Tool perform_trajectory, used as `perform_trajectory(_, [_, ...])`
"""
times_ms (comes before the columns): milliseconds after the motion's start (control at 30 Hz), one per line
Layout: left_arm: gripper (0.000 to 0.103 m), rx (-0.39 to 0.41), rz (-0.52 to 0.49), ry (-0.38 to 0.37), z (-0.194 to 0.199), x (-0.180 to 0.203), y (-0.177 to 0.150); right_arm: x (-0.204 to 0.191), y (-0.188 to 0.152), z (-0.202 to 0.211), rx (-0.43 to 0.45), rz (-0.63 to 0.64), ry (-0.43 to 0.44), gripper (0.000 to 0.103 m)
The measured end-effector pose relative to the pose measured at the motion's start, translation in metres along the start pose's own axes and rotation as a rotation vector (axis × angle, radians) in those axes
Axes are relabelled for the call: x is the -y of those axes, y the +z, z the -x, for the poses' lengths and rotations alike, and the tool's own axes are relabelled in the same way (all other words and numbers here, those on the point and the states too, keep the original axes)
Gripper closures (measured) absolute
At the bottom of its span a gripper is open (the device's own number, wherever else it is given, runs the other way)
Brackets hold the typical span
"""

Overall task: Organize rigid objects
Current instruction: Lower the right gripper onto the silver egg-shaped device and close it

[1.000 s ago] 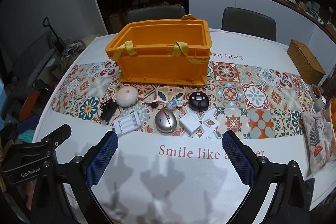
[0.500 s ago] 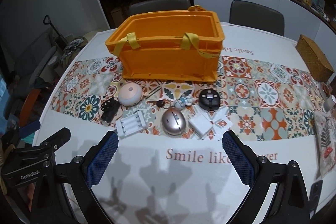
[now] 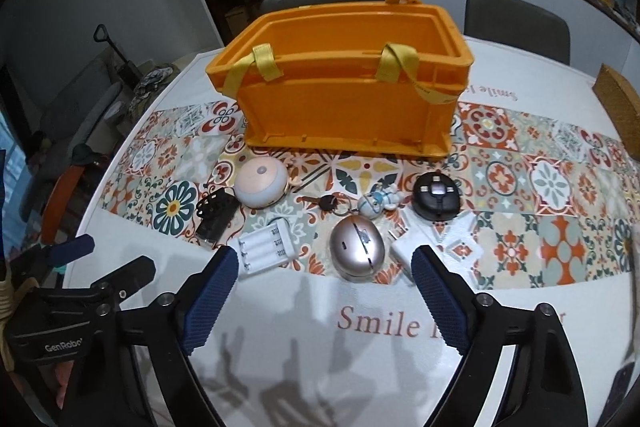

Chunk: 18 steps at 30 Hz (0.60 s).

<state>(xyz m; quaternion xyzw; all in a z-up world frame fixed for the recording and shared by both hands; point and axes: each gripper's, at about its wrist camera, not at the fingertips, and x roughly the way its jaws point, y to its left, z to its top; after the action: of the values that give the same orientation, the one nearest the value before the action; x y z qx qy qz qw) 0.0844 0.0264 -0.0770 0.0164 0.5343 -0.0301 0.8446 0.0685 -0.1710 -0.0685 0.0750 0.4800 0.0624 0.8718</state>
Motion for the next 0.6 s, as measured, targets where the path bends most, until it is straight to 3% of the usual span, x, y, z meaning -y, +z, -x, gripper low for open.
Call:
perform_trajectory(233, [0.0, -0.029, -0.003, -0.002, -0.021, 0.004, 0.006, 0.012, 0.001, -0.034, -0.071, -0.042, 0.028, 0.03])
perform_trajectory(600, [0.0, -0.086, -0.032, 0.007, -0.051, 0.014, 0.009, 0.021, -0.003, -0.075, -0.166, -0.051, 0.02, 0.039])
